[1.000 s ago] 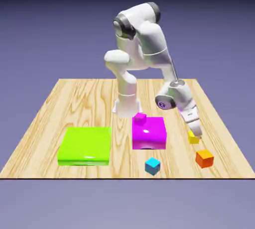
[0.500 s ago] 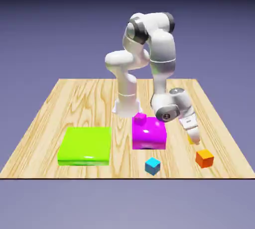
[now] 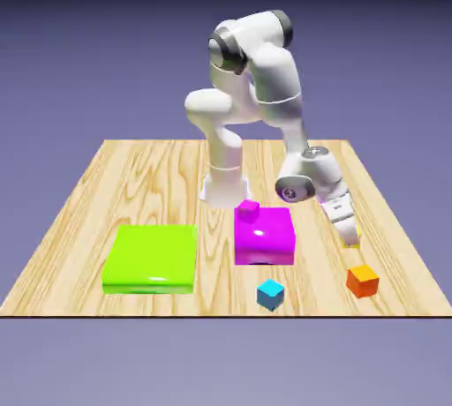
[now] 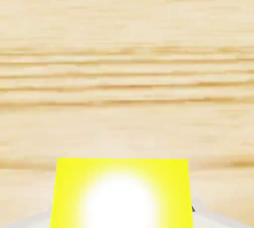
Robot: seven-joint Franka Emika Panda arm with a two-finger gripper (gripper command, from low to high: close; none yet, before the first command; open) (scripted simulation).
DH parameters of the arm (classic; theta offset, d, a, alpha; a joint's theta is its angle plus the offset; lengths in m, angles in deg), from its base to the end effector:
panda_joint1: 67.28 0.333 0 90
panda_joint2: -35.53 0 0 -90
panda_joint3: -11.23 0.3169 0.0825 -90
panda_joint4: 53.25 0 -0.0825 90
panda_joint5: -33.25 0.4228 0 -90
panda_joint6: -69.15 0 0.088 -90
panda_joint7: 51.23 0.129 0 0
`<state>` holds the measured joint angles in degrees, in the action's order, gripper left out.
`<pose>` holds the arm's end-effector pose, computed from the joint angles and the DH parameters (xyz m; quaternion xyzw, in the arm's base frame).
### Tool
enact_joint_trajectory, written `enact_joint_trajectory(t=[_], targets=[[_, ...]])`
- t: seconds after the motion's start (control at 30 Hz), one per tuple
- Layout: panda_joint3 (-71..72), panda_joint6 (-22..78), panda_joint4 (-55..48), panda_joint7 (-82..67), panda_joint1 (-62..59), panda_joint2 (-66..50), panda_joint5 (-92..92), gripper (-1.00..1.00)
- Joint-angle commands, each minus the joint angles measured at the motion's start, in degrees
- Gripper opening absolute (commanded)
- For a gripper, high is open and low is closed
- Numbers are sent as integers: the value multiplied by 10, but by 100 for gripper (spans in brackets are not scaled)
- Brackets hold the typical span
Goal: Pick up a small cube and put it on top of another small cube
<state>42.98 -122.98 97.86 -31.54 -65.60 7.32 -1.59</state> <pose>0.2999 0.3230 0.0959 -0.9045 -0.3642 -0.0986 0.1987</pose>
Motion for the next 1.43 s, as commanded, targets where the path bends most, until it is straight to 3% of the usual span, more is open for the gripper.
enact_joint_trajectory(t=[0.0,0.43,1.03,1.27,1.3,1.4], targets=[[20,5,6,-24,-17,3,26,-100],[257,71,77,-309,-218,45,326,-100],[173,194,-46,-492,-389,147,716,-100],[70,93,-92,-481,-277,6,666,-100],[70,93,-92,-481,-277,6,666,100],[100,123,-78,-484,-310,48,681,100]])
